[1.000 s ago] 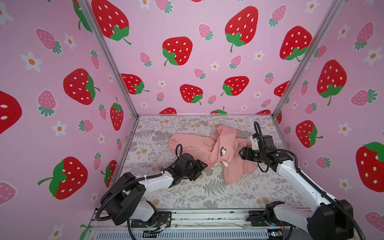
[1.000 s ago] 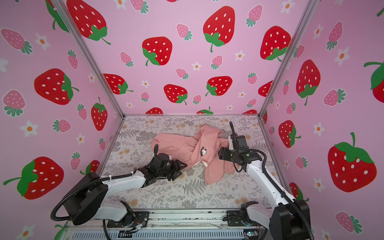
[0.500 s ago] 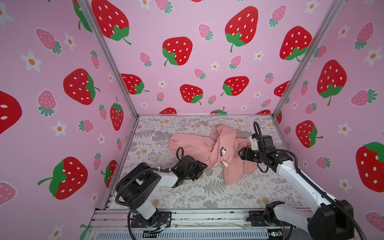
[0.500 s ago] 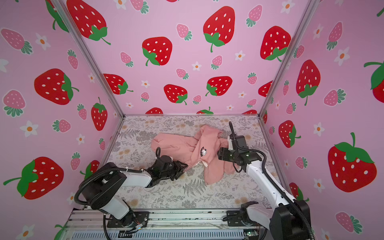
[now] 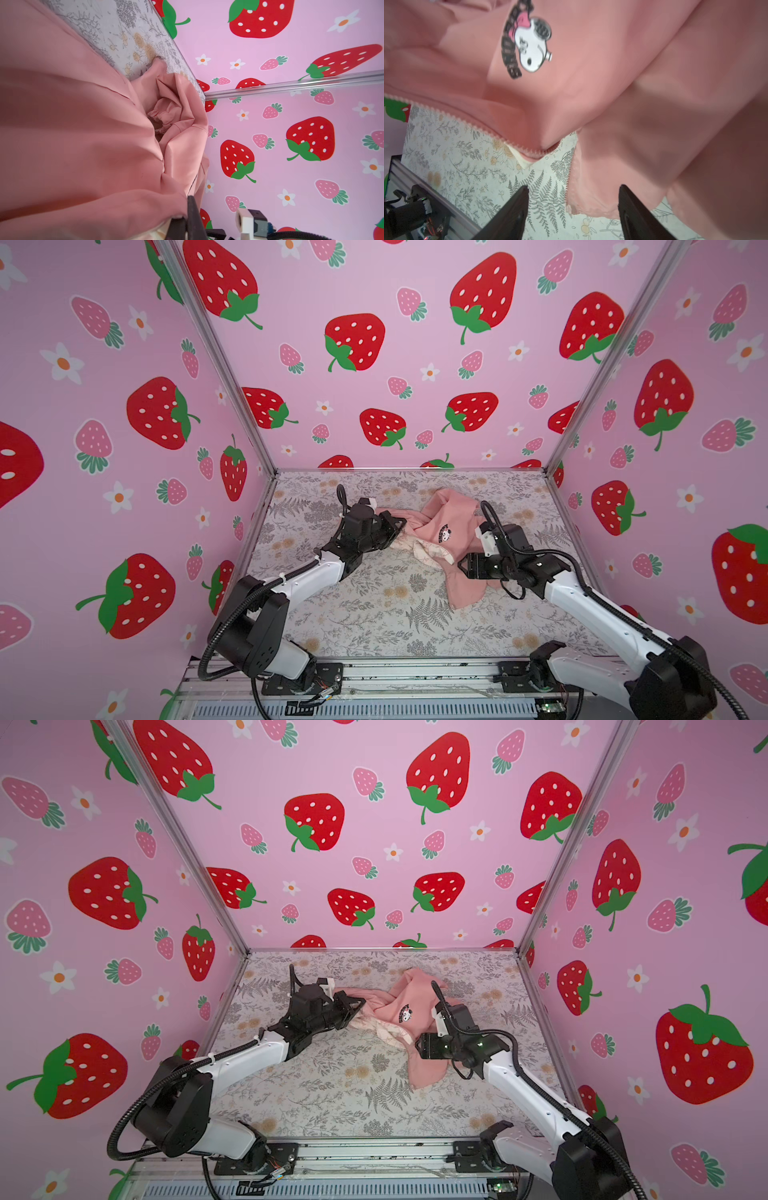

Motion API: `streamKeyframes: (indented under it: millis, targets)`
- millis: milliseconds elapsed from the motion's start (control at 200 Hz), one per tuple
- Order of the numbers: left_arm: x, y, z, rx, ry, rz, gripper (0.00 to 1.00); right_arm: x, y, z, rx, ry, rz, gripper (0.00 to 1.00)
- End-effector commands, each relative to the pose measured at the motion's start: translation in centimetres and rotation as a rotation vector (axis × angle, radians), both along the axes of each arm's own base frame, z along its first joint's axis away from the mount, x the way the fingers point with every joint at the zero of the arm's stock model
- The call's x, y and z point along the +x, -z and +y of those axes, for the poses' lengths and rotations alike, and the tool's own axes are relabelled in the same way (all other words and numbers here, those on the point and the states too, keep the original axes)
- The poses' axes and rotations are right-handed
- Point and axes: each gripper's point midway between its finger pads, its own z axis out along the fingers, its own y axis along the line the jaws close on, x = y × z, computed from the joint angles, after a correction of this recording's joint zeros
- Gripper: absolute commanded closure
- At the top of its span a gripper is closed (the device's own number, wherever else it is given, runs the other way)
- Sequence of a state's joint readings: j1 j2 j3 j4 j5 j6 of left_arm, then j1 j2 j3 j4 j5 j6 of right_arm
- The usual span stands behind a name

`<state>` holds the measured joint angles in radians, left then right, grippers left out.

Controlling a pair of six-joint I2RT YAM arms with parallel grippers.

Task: Zip up the jacket

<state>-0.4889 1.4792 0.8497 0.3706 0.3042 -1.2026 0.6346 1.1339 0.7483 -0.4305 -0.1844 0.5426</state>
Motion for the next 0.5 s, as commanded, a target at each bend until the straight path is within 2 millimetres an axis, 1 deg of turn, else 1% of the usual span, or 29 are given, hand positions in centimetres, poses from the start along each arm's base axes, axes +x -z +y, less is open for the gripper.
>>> streamKeyframes:
  millis: [0,80,210,275,350,375,395,495]
  targets:
    - [-0.2,1.6,0.3,0.049,0.029,0.052,1.00,-0.4,1.8,0.7,-0.064,0.010,-0.002,0.26]
    - [0.1,1.4,0.3,0.039,0.030,0.051,1.00,-0.2,3.3,0.2,-0.144,0.047,-0.003,0.26]
    - [0.5,0.6,0.2,0.028,0.035,0.041,1.00,0.6,5.6,-1.0,-0.254,0.102,0.000,0.26]
    - [0.8,0.1,0.2,0.027,0.037,0.032,1.00,1.0,6.7,-1.2,-0.284,0.114,0.004,0.27]
    - [1.1,-0.6,0.3,0.027,0.042,0.022,1.00,1.2,7.9,-1.4,-0.309,0.119,0.009,0.33]
    - [1.2,-0.8,0.4,0.027,0.042,0.019,1.00,1.1,8.3,-1.5,-0.320,0.120,0.016,0.37]
    - [1.3,-1.0,0.4,0.027,0.043,0.016,1.00,1.5,8.2,-1.1,-0.306,0.124,0.001,0.41]
    - [1.8,-2.0,0.6,0.026,0.046,0.003,1.00,2.1,8.0,-0.6,-0.287,0.134,-0.014,0.73]
